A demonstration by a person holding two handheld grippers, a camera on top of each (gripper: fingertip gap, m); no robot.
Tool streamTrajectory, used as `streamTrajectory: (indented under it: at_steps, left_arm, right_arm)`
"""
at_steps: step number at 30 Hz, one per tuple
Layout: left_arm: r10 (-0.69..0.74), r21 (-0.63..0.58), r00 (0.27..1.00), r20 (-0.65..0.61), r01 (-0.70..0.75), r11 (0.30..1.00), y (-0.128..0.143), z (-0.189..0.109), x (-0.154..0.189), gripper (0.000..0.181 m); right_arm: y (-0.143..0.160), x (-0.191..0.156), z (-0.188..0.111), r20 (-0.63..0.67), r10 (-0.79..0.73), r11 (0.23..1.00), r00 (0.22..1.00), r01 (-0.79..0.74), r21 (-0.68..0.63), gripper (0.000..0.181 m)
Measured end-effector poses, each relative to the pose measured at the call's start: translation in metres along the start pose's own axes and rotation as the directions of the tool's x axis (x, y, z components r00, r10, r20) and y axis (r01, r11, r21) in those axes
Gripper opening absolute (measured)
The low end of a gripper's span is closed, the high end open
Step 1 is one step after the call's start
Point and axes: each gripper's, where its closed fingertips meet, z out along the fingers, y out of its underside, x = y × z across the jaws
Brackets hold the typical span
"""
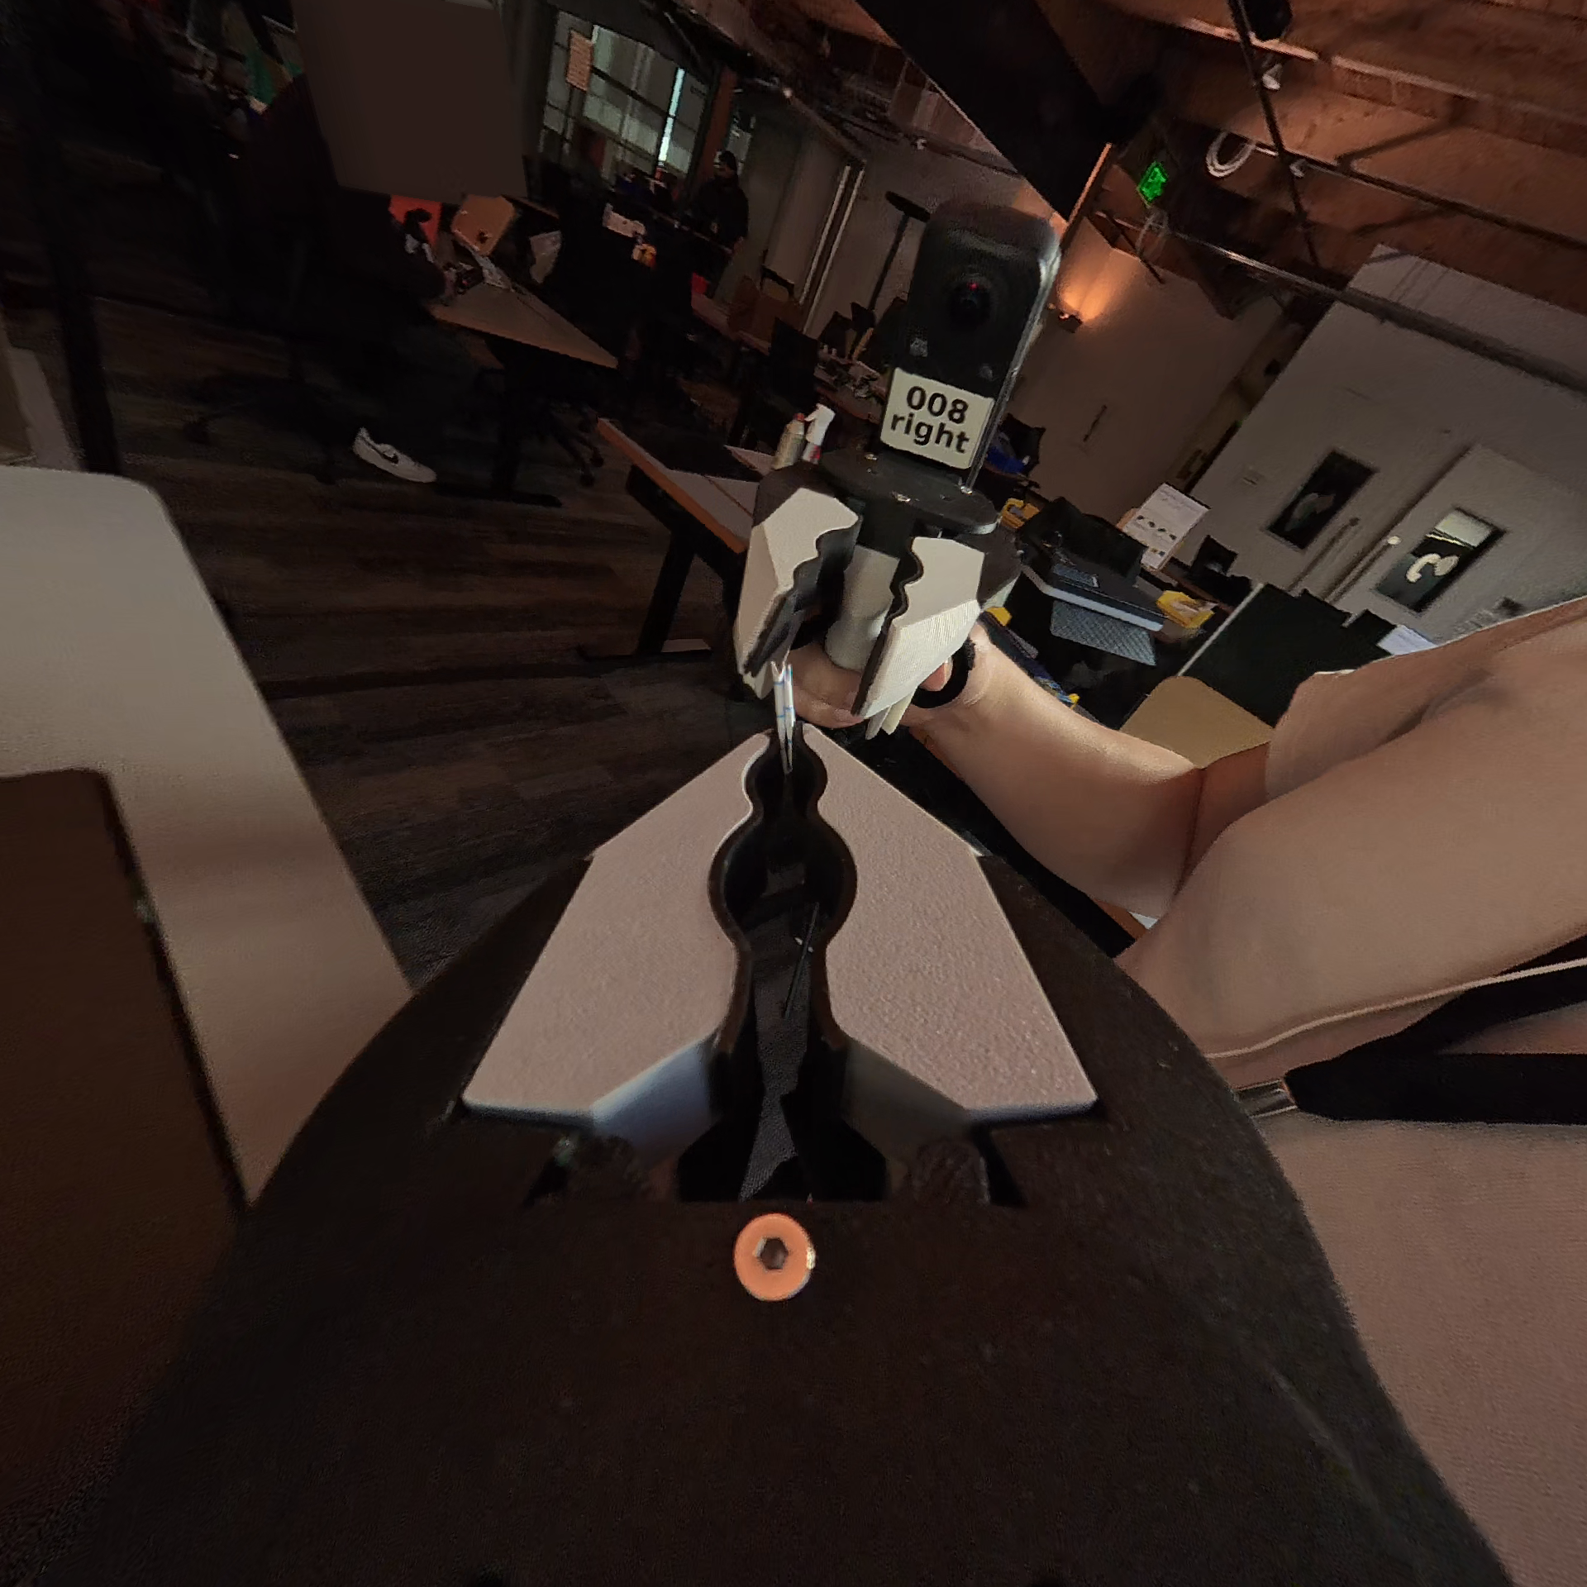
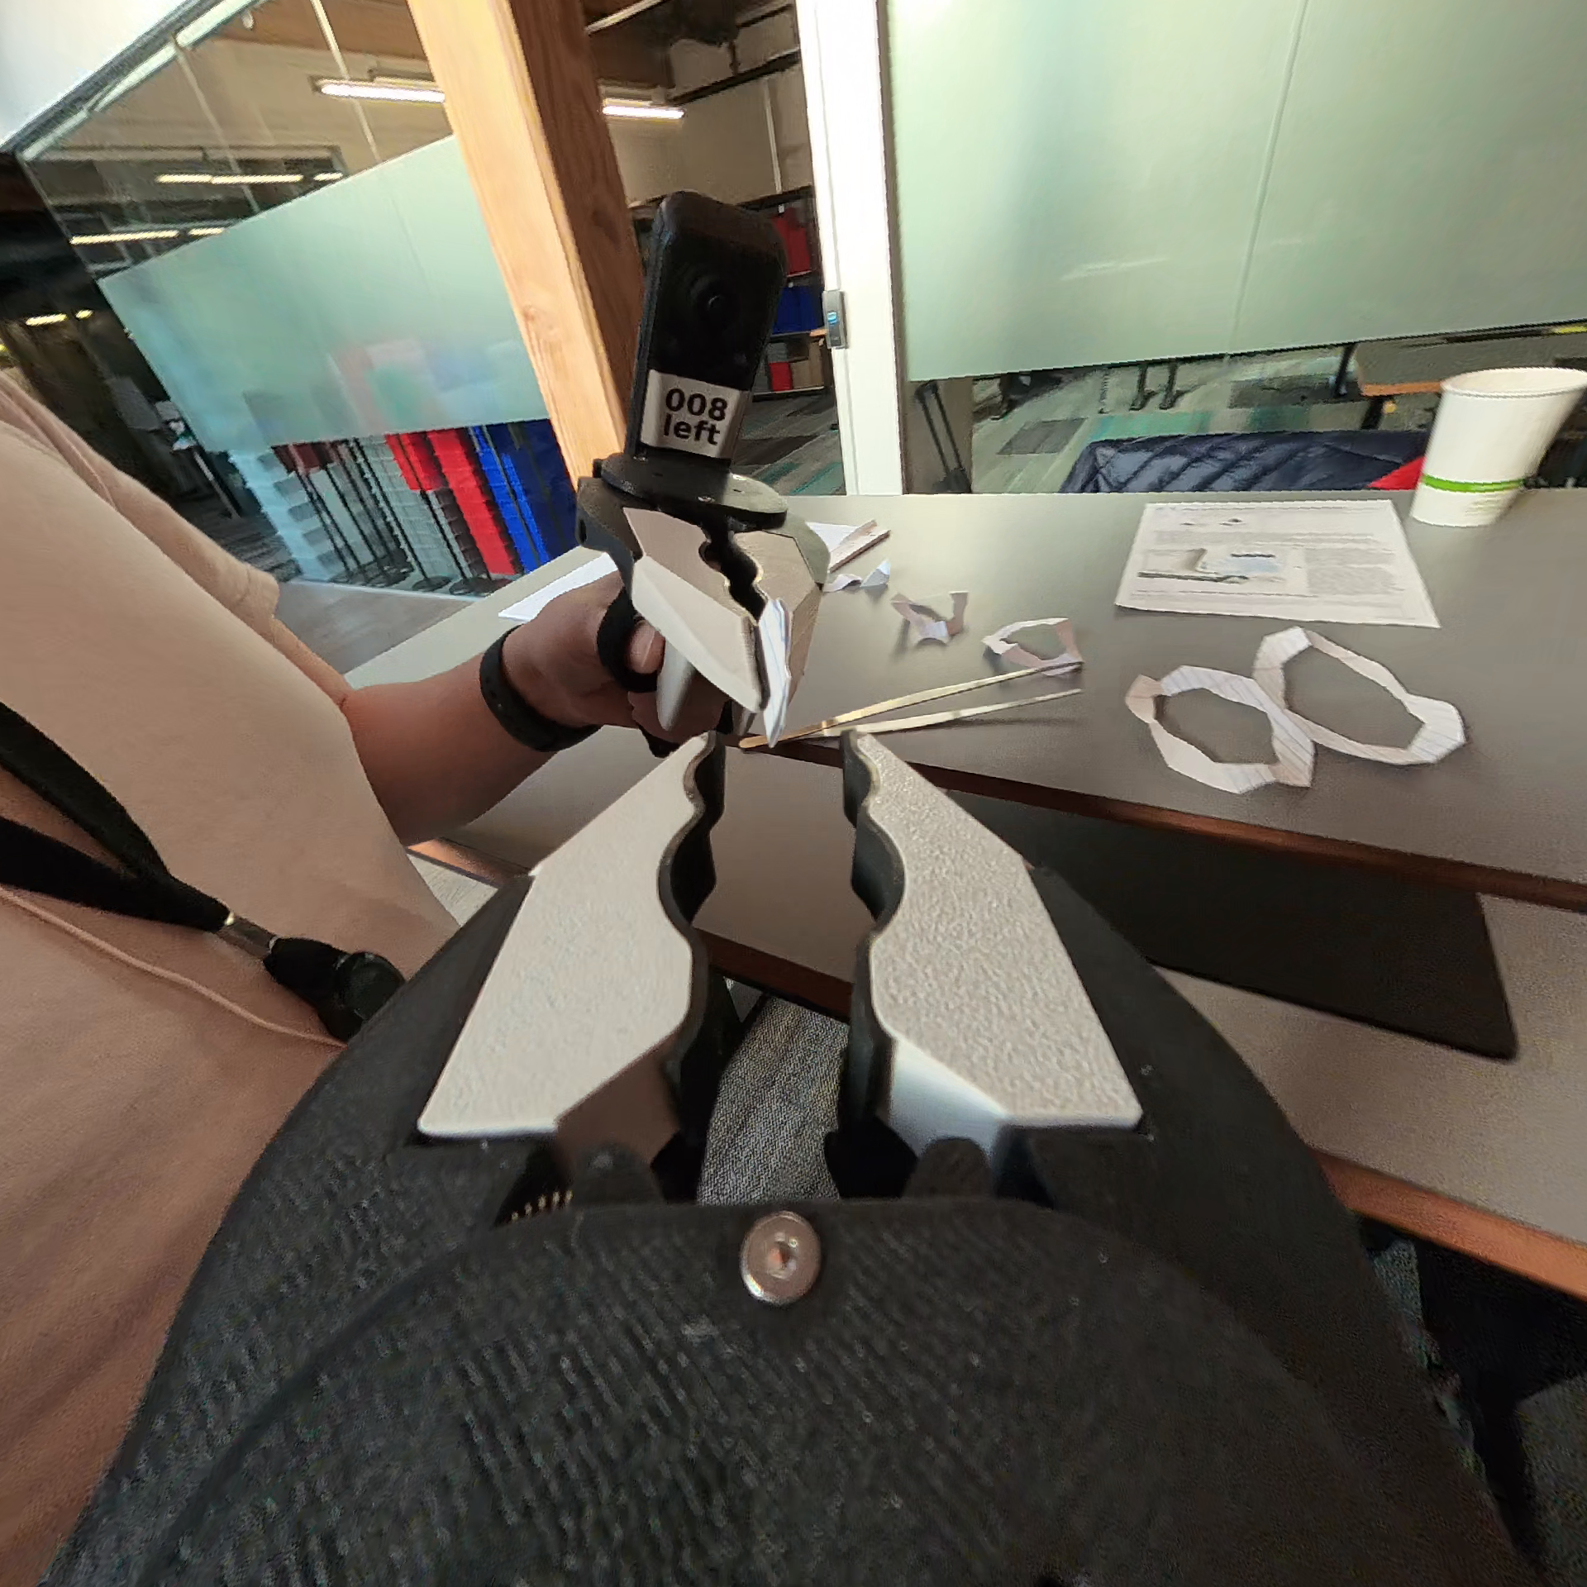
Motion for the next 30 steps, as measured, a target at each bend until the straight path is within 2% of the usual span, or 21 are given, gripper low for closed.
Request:
streamTrajectory:
  at_steps: [4,8,10,16,28,29,30]
  left_arm:
    - [0.059,-0.03,0.994,-0.096,-0.062,0.998,-0.012,0.057,0.011,0.0]
    - [0.076,-0.079,0.983,-0.169,-0.091,0.993,-0.019,0.095,0.018,0.0]
    - [0.083,-0.092,0.978,-0.191,-0.102,0.991,-0.023,0.106,0.018,0.0]
    - [0.115,-0.123,0.968,-0.223,-0.145,0.982,-0.039,0.124,0.007,0.0]
    - [0.124,-0.028,0.96,-0.251,-0.135,0.99,-0.124,0.136,-0.023,0.0]
    - [0.125,-0.019,0.962,-0.244,-0.134,0.991,-0.128,0.134,-0.025,0.0]
    - [0.134,-0.016,0.963,-0.236,-0.141,0.99,-0.131,0.132,-0.027,0.0]
  right_arm:
    - [-0.005,0.015,-0.052,-0.078,0.008,1.0,0.997,-0.008,0.001,0.03]
    - [-0.008,0.013,-0.08,-0.032,0.003,1.0,0.999,-0.004,-0.02,0.007]
    - [-0.008,0.016,-0.088,-0.025,0.004,1.0,1.0,-0.005,-0.024,0.002]
    - [-0.019,0.035,-0.103,-0.051,-0.008,1.0,0.999,0.009,0.028,0.0]
    - [-0.094,0.087,-0.112,-0.046,-0.073,0.993,0.996,0.077,0.086,0.0]
    - [-0.098,0.091,-0.111,-0.058,-0.084,0.992,0.995,0.089,0.088,0.005]
    - [-0.102,0.096,-0.11,-0.068,-0.082,0.993,0.994,0.087,0.085,0.018]
